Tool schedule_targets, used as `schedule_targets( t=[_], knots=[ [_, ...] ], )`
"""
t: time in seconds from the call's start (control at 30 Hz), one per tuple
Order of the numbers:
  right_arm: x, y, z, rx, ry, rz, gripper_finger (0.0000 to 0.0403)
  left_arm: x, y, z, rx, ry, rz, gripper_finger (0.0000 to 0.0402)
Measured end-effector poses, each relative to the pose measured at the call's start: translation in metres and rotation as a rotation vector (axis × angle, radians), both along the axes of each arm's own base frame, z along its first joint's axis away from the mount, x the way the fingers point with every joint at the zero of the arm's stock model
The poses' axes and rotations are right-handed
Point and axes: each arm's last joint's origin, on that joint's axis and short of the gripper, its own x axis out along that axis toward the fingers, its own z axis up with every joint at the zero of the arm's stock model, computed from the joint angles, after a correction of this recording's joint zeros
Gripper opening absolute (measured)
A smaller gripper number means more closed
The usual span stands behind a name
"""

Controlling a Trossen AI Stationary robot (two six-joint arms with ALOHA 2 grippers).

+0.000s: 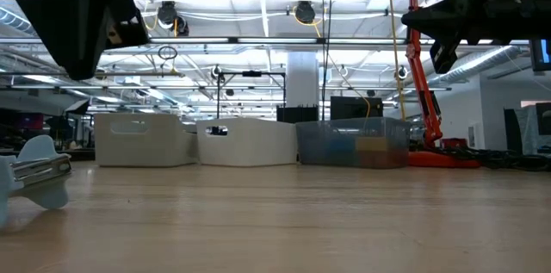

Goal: Pick and place Stapler, Stapler remover, tape
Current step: Put the light blue staple remover into the white bin

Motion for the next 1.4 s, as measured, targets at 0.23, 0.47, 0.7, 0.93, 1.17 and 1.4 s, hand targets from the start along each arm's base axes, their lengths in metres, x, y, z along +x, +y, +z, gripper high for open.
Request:
schedule_targets(
  t=[0.23, 0.47, 0.7, 0.93, 1.17, 1.4],
  knots=[
    [0.000, 0.000, 0.000, -0.003, 0.000, 0.000, 0.0001, -0.001, 0.000, 0.000, 0.015, 0.004, 0.010, 0.0068],
    [0.000, 0.000, 0.000, -0.004, 0.000, -0.001, 0.0001, -0.002, 0.000, -0.001, 0.002, 0.018, 0.043, 0.0078],
    [0.000, 0.000, 0.000, -0.010, 0.001, -0.001, 0.0001, -0.001, 0.000, -0.001, 0.006, 0.014, 0.079, 0.0159],
    [0.000, 0.000, 0.000, -0.010, 0.001, -0.001, 0.0001, -0.005, -0.010, -0.005, -0.004, 0.005, 0.041, 0.0201],
    [0.000, 0.000, 0.000, -0.018, 0.001, -0.002, 0.0001, -0.009, -0.013, -0.023, 0.015, 0.040, 0.029, 0.0193],
    [0.000, 0.000, 0.000, -0.018, 0.001, -0.001, 0.0001, -0.005, -0.011, -0.038, 0.016, 0.040, 0.043, 0.0182]
  ],
)
